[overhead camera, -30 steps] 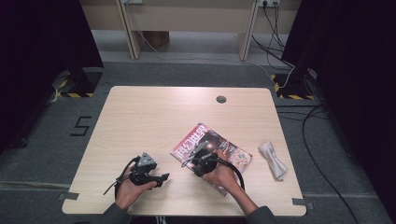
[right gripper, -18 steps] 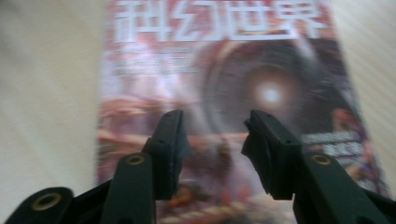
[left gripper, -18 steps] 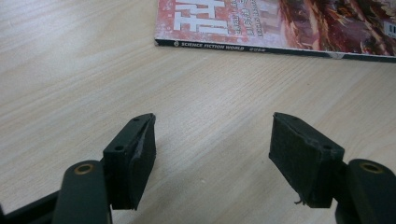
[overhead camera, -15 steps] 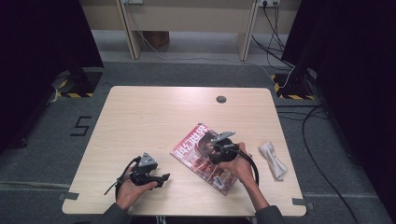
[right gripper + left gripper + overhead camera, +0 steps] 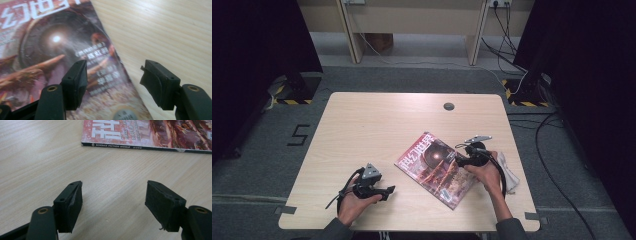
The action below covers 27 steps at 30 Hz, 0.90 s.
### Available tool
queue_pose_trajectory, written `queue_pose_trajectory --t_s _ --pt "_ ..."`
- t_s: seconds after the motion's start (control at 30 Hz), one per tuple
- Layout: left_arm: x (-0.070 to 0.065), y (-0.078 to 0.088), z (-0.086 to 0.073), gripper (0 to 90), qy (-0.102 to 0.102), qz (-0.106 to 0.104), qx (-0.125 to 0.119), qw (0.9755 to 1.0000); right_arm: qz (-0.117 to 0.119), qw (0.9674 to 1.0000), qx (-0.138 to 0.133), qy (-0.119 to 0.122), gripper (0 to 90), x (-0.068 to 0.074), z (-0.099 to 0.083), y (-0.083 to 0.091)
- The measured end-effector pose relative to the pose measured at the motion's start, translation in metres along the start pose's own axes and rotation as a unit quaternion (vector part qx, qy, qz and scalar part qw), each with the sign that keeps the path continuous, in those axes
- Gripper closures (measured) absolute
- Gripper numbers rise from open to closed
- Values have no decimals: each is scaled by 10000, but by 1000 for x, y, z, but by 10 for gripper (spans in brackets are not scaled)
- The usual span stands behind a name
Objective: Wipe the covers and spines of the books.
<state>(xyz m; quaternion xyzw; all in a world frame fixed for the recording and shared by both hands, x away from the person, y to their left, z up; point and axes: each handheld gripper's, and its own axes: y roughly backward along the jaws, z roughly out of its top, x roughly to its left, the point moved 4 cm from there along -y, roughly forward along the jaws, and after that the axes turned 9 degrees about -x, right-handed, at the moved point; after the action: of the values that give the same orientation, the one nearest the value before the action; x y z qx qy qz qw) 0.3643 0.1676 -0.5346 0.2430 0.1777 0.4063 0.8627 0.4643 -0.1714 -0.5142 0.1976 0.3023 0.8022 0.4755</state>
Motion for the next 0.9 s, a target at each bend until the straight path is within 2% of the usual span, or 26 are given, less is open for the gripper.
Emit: queue_pose_trajectory --t_s 0.2,0.4,0.53,0.7,0.9 --pt "-3 -6 3 281 -46 74 -51 9999 79 9997 92 -196 333 -4 -11 -4" --pt "-7 -11 4 278 -126 91 -52 9999 188 9996 63 -212 317 0 -15 -4" --pt "-7 -13 5 279 -133 119 -67 9998 215 9996 150 -113 308 4 -17 -1" --pt "-8 -15 7 284 -138 127 -82 9998 291 9994 157 -102 297 9 -22 3" --pt "-12 -16 9 297 -139 59 -88 9998 436 9990 121 -25 284 27 -39 19"
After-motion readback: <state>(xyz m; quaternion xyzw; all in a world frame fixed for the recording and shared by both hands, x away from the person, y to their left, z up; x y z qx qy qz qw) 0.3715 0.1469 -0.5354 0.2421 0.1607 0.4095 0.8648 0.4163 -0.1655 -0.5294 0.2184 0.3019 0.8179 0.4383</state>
